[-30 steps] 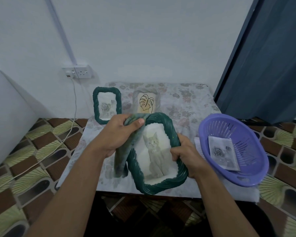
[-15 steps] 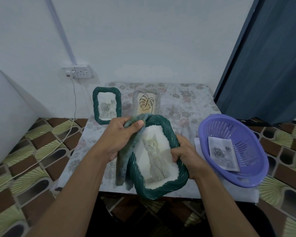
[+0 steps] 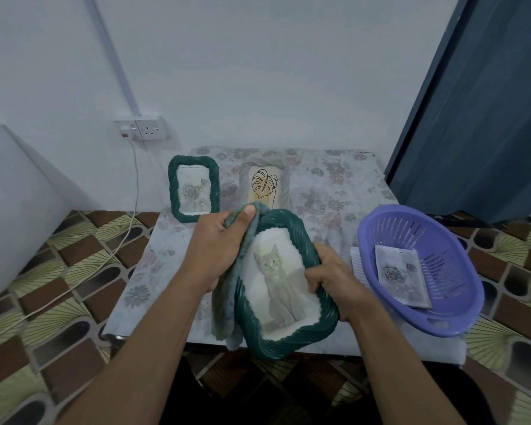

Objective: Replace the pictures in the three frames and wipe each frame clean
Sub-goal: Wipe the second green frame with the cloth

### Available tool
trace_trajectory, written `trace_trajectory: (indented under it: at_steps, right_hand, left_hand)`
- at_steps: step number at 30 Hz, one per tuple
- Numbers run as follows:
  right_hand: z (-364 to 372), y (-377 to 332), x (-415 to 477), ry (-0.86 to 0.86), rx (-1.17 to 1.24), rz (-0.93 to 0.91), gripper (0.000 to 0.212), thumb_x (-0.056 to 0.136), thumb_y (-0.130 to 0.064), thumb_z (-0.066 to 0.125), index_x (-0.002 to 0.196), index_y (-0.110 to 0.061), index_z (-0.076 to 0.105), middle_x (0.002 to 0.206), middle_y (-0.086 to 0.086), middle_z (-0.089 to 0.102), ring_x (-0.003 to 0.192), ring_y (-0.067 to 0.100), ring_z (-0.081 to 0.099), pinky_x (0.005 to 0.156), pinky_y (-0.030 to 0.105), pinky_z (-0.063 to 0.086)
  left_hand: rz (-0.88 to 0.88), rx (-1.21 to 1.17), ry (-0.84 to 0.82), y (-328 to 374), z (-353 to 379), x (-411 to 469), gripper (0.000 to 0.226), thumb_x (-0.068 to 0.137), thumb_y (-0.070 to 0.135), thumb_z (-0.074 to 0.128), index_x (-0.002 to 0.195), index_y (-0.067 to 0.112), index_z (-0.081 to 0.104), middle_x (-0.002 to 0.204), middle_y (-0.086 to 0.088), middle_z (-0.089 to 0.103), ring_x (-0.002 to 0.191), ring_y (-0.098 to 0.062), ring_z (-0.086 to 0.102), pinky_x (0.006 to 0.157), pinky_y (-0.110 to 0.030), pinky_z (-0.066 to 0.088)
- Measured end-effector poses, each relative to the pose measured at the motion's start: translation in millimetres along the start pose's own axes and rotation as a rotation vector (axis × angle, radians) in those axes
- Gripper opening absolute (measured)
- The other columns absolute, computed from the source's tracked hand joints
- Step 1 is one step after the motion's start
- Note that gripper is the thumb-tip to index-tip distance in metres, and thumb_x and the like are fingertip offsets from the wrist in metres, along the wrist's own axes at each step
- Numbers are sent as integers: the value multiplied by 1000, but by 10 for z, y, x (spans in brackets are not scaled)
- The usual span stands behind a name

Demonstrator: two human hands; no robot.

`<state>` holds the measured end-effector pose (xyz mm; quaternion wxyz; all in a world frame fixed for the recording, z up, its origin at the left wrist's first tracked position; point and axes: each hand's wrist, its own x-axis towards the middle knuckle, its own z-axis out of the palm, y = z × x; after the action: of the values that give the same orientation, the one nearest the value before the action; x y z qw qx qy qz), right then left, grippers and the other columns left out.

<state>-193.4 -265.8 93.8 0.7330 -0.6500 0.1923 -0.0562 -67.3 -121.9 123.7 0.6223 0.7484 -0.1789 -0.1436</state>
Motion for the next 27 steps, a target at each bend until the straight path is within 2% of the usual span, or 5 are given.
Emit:
trace_trajectory:
  at_steps: [12, 16, 20, 23, 27]
  right_hand:
    - [-57, -19, 53, -23, -69, -27, 31, 46, 6, 44, 66, -14, 33, 48, -8, 31, 42, 7, 28, 39, 19, 24]
    - [-48, -45, 65, -41, -108, -2, 30, 44, 5, 45, 62, -14, 31, 48, -6, 31, 43, 9, 28, 40, 20, 24]
    - [-44, -78, 97, -92, -123, -11, 29, 45, 5, 45, 72, -7, 41, 49, -3, 30, 43, 11, 27, 41, 21, 21]
    - [-45, -86, 103, -116, -125, -24, 31, 48, 5, 45, 77, -4, 45, 49, -2, 32, 42, 12, 28, 41, 20, 24]
    - [-41, -82, 104, -133, -119, -31, 34, 51, 6, 45, 83, -3, 50, 50, -1, 33, 41, 12, 30, 41, 21, 24]
  left_hand:
    - [-224, -433, 34, -100, -136, 26, 44, 100, 53, 41, 115, 22, 69, 104, 1, 76, 96, -13, 72, 91, -36, 53]
    - [-22, -104, -172, -38, -194, 65, 51, 92, 65, 36, 108, 34, 71, 109, 4, 74, 106, -12, 67, 95, -33, 49]
    - [289, 509, -305, 61, -166, 116, 58, 92, 62, 36, 93, 14, 68, 77, 5, 66, 66, -3, 59, 68, -25, 47]
    - [376, 590, -233, 79, -127, 154, 61, 87, 64, 48, 69, 6, 53, 56, 3, 44, 47, -6, 39, 50, -22, 31]
    - [398, 553, -99, 72, -71, 135, 64, 82, 65, 55, 54, 10, 41, 48, 4, 37, 42, -9, 35, 46, -24, 29]
